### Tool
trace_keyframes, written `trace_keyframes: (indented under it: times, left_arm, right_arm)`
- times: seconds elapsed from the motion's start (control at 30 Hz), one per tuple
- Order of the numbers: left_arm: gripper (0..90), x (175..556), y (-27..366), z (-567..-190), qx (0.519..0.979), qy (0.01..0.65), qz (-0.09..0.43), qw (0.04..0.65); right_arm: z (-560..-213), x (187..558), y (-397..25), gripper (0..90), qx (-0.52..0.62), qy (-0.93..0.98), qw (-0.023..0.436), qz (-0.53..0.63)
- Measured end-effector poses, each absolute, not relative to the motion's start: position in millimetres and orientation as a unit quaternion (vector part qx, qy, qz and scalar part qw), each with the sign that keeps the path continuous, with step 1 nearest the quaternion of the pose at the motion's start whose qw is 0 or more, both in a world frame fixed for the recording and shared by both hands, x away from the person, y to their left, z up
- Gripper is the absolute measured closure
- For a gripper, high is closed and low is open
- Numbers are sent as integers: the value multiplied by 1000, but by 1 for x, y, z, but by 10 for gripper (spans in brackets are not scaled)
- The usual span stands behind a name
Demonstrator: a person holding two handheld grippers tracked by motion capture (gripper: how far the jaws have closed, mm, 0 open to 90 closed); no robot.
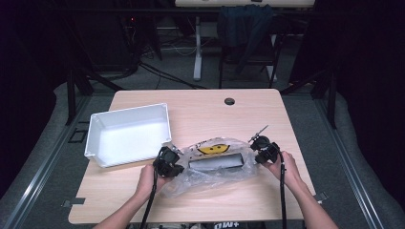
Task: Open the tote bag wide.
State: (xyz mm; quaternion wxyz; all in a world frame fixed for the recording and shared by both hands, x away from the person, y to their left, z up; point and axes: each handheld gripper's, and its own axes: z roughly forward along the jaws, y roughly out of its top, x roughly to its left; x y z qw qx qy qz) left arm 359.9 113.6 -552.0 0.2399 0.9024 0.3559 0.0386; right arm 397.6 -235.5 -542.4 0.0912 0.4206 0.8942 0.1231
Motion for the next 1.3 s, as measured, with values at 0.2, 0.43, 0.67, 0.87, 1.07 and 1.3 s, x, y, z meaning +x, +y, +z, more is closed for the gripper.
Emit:
trace_keyframes:
  times: [0.2, 0.43, 0.67, 0.87, 1.07, 1.3]
  left_arm:
    - [572, 359, 128, -533, 897, 349, 31, 270]
    - [462, 348, 129, -502, 889, 331, 32, 316]
    - [498, 327, 108, -508, 907, 284, 20, 310]
    - [689, 330, 107, -532, 916, 289, 16, 278]
    - [884, 330, 104, -542, 932, 246, -11, 264]
    - [897, 333, 101, -551, 939, 244, -32, 240]
  right_arm:
    - [-541, 393, -239, 859, 411, 899, 86, 122]
    - [-541, 396, -238, 858, 408, 901, 82, 120]
    - [-540, 397, -240, 858, 416, 896, 79, 133]
    - [-540, 398, -240, 858, 415, 896, 79, 136]
    - [-541, 400, -240, 859, 421, 892, 80, 139]
    - [-541, 402, -241, 856, 426, 889, 87, 145]
